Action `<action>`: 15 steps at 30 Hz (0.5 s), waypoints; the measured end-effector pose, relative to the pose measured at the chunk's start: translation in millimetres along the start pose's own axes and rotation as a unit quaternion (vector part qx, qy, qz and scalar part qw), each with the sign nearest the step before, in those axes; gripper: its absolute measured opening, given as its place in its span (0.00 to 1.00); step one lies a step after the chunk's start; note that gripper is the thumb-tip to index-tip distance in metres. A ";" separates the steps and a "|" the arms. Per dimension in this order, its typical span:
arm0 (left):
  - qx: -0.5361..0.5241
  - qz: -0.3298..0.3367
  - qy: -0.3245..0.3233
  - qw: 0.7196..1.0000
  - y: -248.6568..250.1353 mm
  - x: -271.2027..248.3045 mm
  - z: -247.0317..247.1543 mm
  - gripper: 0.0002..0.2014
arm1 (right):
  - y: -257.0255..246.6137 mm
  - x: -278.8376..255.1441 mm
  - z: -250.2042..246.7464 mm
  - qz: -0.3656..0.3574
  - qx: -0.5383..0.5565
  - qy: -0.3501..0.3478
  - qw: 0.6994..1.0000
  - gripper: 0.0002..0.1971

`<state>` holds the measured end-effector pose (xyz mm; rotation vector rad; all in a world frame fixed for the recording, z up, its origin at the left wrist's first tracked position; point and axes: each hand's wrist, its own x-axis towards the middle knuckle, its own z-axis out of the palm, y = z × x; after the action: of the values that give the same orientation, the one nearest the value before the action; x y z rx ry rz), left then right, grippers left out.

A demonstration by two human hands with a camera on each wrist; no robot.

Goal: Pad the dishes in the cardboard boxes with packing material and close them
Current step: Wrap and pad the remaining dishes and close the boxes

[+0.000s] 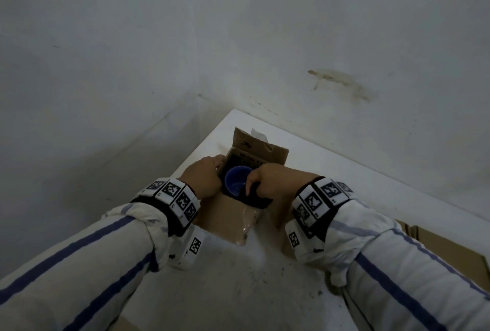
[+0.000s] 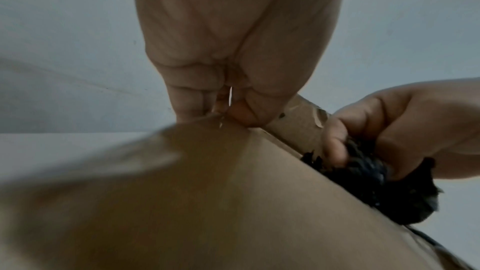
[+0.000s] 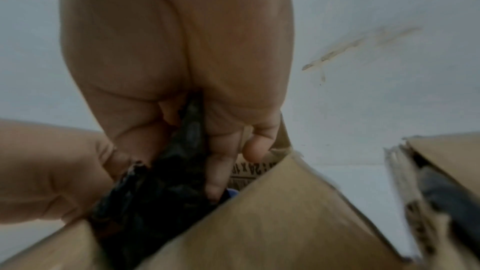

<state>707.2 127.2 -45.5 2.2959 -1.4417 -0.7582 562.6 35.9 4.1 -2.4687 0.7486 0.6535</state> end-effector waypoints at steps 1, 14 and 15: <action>0.002 -0.001 -0.007 1.000 -1.2 -0.6 0.4 0.25 | -0.9 -2.1 -0.9 0.002 0.011 -0.007 1.000 0.17; -0.036 0.001 -0.029 0.999 0.3 -5.3 9.2 0.26 | 6.0 -8.7 14.9 -0.009 -0.056 0.021 0.998 0.14; -0.039 -0.001 -0.028 0.999 0.6 -5.0 9.7 0.26 | 4.8 -7.7 20.3 -0.016 -0.090 0.005 0.996 0.14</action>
<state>699.3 131.5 -51.6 2.2342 -1.4097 -0.8707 548.0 46.6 -8.7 -2.6430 0.6786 0.7247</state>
